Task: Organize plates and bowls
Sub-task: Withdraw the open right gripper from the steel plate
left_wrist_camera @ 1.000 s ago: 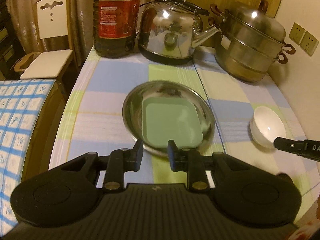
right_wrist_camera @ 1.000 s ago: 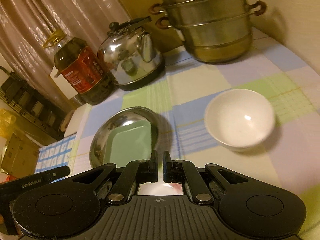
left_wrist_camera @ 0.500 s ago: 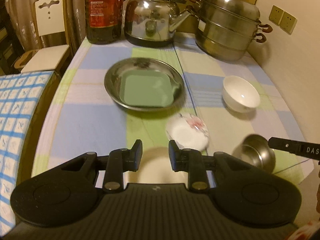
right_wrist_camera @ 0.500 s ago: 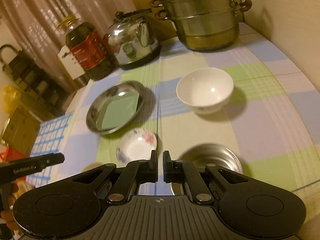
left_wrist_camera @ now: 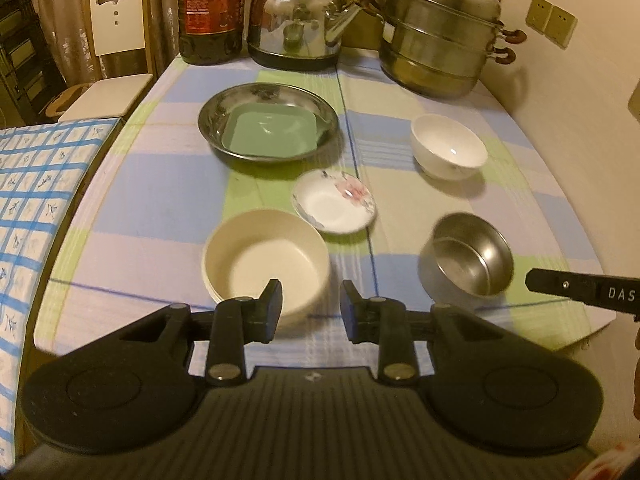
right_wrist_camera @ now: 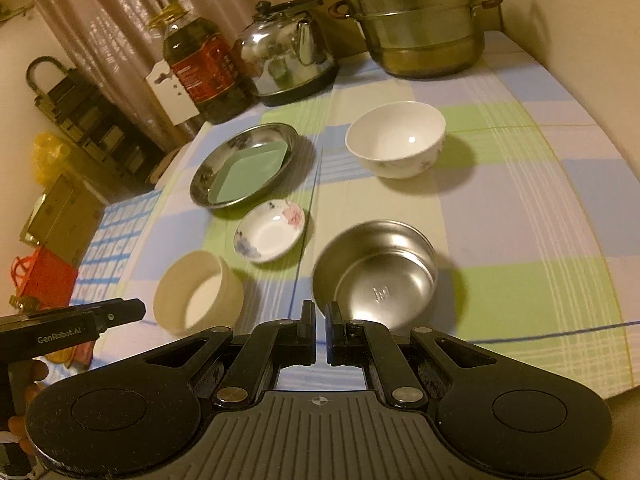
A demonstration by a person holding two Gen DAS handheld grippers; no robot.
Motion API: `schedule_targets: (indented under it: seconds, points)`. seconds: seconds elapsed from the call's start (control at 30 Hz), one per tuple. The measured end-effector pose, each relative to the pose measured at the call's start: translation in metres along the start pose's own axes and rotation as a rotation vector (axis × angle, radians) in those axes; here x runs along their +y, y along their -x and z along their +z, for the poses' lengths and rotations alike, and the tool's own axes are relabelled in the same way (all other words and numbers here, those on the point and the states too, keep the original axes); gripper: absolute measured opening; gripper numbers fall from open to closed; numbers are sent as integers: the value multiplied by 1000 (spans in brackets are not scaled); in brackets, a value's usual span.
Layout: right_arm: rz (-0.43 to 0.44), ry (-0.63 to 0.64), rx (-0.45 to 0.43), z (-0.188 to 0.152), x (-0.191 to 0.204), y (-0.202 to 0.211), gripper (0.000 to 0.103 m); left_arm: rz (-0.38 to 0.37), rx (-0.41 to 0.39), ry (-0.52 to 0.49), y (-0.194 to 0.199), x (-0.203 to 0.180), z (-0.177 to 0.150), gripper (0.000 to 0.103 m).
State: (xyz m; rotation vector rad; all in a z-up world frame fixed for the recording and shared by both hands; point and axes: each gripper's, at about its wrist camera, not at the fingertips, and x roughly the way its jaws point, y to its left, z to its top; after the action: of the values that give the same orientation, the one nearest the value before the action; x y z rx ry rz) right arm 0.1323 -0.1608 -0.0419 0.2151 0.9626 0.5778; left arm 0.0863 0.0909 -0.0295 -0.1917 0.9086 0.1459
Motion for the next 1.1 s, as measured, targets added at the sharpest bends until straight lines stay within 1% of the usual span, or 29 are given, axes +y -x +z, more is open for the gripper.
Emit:
schedule_targets:
  seconds: [0.33,0.6,1.0,1.1]
  points:
    - [-6,44,5,-12,-15,23,4,8,5,-20,13,-35,-20,30]
    - [-8,53,25,-22,-26,33,4,16,18,-28,18,-53,-33,31]
    - [-19,58,20,-30,-41,48,4,26,8,-40,27,-76,-42,32]
    - [-21,65,20,-30,-43,50,4,27,3,-42,30,-80,-42,34]
